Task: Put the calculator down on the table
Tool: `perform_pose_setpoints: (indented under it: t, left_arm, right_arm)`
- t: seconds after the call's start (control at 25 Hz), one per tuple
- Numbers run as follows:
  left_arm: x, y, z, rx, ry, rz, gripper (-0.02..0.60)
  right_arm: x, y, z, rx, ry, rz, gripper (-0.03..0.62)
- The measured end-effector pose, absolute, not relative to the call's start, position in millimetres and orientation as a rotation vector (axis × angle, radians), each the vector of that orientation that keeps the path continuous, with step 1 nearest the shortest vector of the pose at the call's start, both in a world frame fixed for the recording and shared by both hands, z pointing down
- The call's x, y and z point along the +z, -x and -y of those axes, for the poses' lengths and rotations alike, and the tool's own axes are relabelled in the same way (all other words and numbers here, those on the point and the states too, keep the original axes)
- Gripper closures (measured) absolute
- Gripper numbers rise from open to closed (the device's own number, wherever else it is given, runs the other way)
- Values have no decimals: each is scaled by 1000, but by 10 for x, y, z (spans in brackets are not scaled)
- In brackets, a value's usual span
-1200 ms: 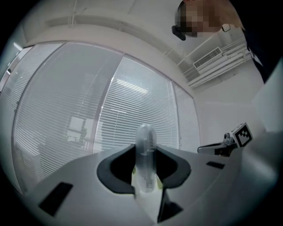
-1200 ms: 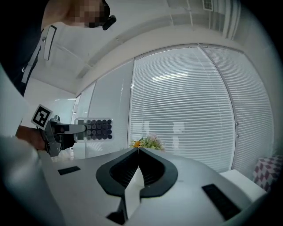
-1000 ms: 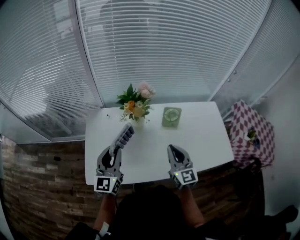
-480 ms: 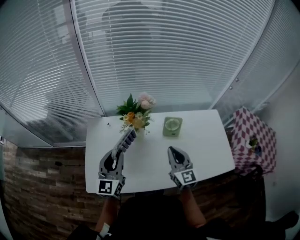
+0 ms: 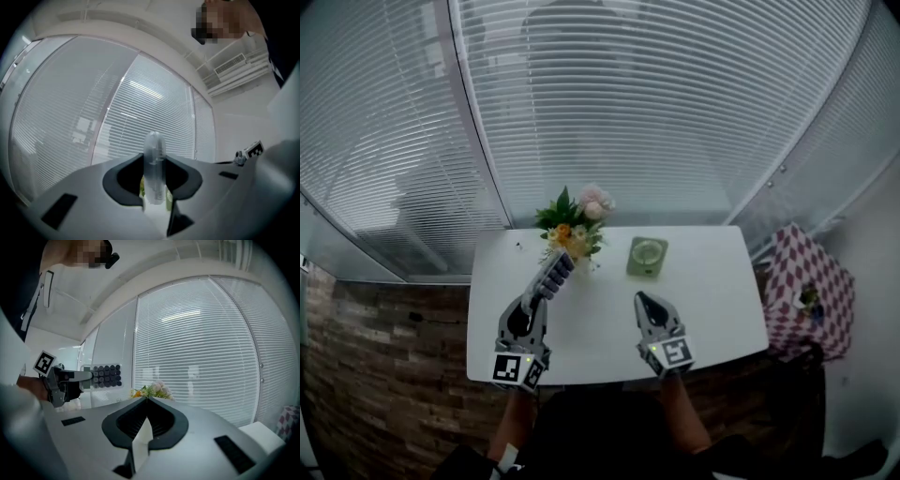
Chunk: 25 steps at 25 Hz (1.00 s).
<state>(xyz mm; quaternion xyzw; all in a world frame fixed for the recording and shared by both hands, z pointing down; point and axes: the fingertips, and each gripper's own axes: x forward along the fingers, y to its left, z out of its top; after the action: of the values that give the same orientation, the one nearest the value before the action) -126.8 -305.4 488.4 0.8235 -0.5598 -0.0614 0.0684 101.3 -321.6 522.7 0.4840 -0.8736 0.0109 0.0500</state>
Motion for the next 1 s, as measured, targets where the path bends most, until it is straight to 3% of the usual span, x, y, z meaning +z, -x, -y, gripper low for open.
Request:
perform_pose_setpoints:
  t: [0.8,1.0]
  left_arm:
    - [5208,1476,3135,-966,-1659,1094,482]
    - [5440,1476,3140,-1043,-1481,1012,482]
  right_arm:
    - [5297,-988,3244,101,-1447,2659,588]
    - [5308,-1015,3240,94,-1449,2645,588]
